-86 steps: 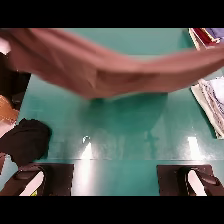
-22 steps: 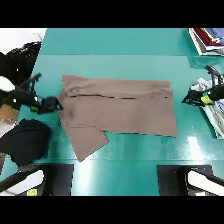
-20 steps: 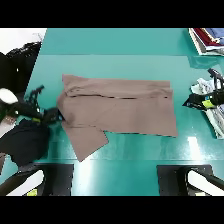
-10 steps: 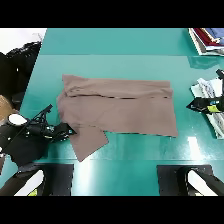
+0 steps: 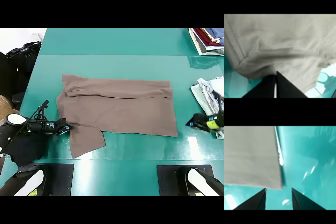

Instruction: Fold the shirts.

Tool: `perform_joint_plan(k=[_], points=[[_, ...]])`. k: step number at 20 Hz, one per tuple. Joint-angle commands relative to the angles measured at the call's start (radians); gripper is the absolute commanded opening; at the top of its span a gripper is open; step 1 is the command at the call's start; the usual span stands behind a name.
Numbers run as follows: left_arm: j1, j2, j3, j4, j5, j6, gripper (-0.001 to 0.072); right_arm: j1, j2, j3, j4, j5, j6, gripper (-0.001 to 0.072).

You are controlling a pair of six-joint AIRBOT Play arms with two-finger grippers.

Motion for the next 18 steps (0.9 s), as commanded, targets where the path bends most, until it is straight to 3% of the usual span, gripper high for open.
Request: perform_joint_plan(k=[1,5,9,10,12,14,15,18], points=[[0.000,0.001,0.037,-0.008,-0.016,0.019,0.0026,-0.126,-0.052,-0.144,0.048,-0.012,-0.025,0.0389],[0.000,0.001,0.051,-0.008,-0.016,0.019,0.0026,-0.235,-0.180,-0.231,0.297,-0.034,-0.171,0.0384],[0.000,0.001,0.051,-0.008,-0.013,0.019,0.0026,-0.195,-0.231,-0.235,0.370,-0.112,-0.177,0.0369],[0.000,0.001,0.051,-0.008,-0.013,0.019,0.0026,-0.171,-0.231,-0.235,0.368,-0.127,-0.177,0.0309],[0.000,0.001,0.051,-0.006,-0.018,0.019,0.0026,-0.129,-0.231,-0.235,0.365,-0.133,-0.177,0.0277],[0.000,0.001,0.051,0.008,-0.050,0.019,0.0025,-0.101,-0.230,-0.235,0.360,-0.122,-0.182,0.0048],[0.000,0.003,0.051,0.017,-0.080,0.019,0.0024,-0.093,-0.224,-0.235,0.360,-0.110,-0.195,0.0017],[-0.001,0.098,0.050,0.116,-0.176,-0.004,0.0022,-0.100,-0.123,-0.235,0.359,-0.075,-0.204,0.0017]])
